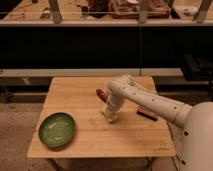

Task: Wipe the white sponge on the table

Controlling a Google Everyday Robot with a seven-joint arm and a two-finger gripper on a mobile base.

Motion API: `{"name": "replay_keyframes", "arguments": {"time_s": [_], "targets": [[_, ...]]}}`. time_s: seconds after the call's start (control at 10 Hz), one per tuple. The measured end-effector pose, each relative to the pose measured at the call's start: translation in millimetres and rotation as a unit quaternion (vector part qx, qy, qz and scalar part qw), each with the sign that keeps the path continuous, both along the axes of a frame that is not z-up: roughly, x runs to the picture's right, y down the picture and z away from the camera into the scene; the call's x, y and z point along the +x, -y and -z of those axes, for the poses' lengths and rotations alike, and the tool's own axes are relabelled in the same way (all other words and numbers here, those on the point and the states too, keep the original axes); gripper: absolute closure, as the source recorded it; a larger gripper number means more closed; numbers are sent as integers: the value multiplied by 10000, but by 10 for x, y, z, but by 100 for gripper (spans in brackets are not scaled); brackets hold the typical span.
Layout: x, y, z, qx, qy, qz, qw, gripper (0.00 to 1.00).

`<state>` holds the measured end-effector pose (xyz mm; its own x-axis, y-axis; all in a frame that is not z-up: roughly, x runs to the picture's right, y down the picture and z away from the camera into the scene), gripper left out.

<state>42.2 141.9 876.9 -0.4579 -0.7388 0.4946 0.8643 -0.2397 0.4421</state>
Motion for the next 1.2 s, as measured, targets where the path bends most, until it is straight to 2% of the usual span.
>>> {"name": "replay_keyframes", "arguments": {"time_s": [0.2, 0.3, 0.5, 0.6, 0.9, 1.2], "targets": [[239, -38, 50, 53, -163, -135, 9998, 100], [377, -125, 147, 94, -273, -171, 9994, 100], [514, -372, 329, 76, -431, -191, 9989, 100], [673, -542, 383, 35, -581, -221, 9981, 100], [846, -864, 463, -49, -780, -290, 9965, 100], [859, -887, 506, -86, -784, -221, 9966, 100]]}}
